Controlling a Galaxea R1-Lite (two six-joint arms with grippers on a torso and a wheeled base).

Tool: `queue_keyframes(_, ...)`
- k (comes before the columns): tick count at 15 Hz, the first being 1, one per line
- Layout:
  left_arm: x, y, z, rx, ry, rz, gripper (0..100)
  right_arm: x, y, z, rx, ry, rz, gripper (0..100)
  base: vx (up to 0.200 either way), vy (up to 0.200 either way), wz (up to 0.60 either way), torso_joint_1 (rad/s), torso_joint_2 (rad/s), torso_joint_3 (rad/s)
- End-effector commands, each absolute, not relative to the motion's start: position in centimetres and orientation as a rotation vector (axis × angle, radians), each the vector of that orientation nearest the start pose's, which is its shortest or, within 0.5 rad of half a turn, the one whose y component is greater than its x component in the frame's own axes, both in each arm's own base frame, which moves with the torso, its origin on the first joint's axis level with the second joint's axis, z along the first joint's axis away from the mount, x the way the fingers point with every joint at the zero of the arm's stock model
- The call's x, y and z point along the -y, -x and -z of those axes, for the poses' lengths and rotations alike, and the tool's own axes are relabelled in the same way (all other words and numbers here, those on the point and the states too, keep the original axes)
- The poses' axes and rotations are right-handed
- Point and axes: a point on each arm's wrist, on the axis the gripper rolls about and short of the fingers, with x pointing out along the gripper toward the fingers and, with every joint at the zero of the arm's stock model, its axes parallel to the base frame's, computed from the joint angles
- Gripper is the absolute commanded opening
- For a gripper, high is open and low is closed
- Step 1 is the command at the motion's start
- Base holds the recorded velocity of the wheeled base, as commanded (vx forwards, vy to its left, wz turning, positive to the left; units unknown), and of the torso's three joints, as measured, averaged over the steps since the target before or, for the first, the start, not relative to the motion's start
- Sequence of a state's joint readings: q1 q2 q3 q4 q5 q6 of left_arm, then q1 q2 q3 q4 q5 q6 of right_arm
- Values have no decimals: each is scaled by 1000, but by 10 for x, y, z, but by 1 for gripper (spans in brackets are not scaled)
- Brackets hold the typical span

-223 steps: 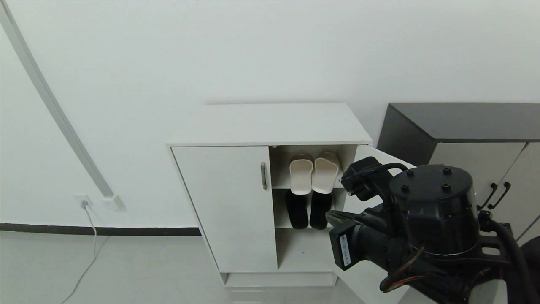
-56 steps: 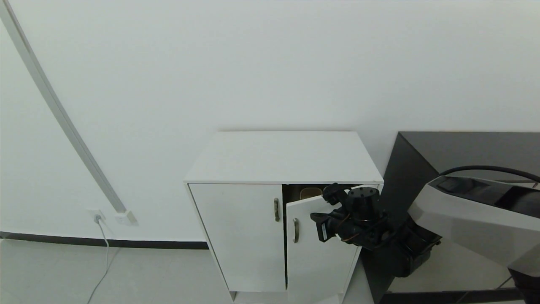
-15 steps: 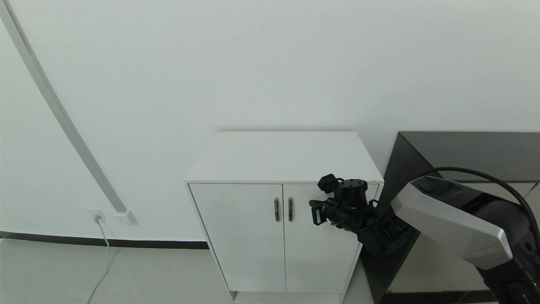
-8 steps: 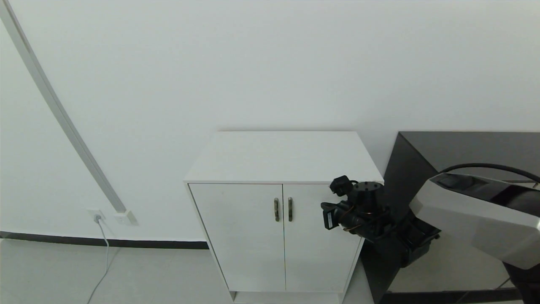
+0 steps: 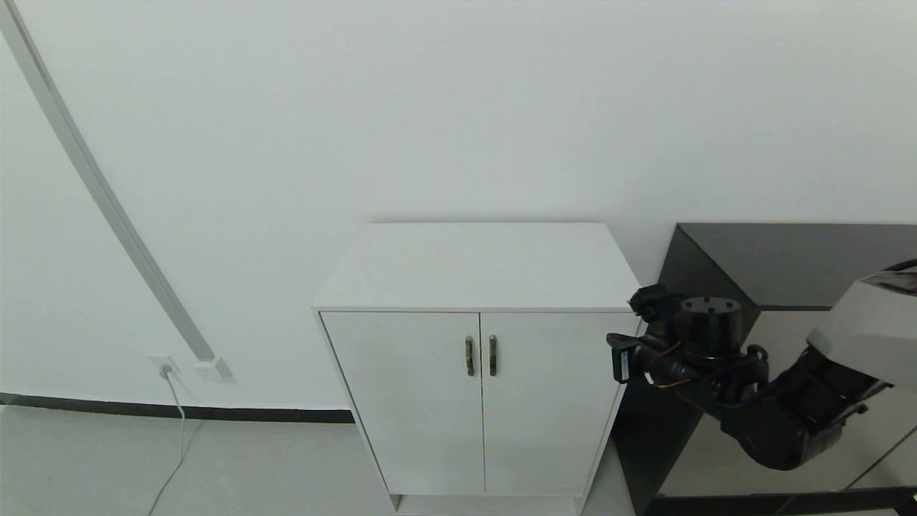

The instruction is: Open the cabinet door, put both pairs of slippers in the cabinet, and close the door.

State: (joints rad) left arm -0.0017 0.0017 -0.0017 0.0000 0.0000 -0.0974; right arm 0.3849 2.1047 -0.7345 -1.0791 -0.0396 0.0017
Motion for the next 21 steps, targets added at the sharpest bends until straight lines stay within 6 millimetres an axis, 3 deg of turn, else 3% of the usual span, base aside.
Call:
queue_keyframes(1, 0, 23, -76, -2, 97, 1, 0, -107, -311, -102, -240, 56, -231, 0, 0, 0, 0, 0, 0, 0)
queue_keyframes(2, 0, 23, -76, -2, 98, 1, 0, -105, -309, -103, -238, 58, -216, 0, 0, 0, 0, 0, 0, 0)
queue_keyframes(4, 0, 23, -76, -2, 97, 1, 0, -72, -296, -110, -241, 105, -38, 0, 0, 0, 0, 0, 0, 0)
queue_keyframes(8, 0, 23, -76, -2, 97, 1, 0, -34, -277, -117, -247, 131, 103, 0, 0, 0, 0, 0, 0, 0)
queue_keyframes(9, 0, 23, -76, -2, 97, 1, 0, -26, -263, -120, -249, 129, 124, 0, 0, 0, 0, 0, 0, 0)
queue_keyframes(14, 0, 23, -76, -2, 97, 1, 0, -10, -225, -134, -213, 161, 172, 0, 0, 0, 0, 0, 0, 0)
queue_keyframes(21, 0, 23, -76, -2, 97, 1, 0, -4, -152, -150, -181, 157, 154, 0, 0, 0, 0, 0, 0, 0)
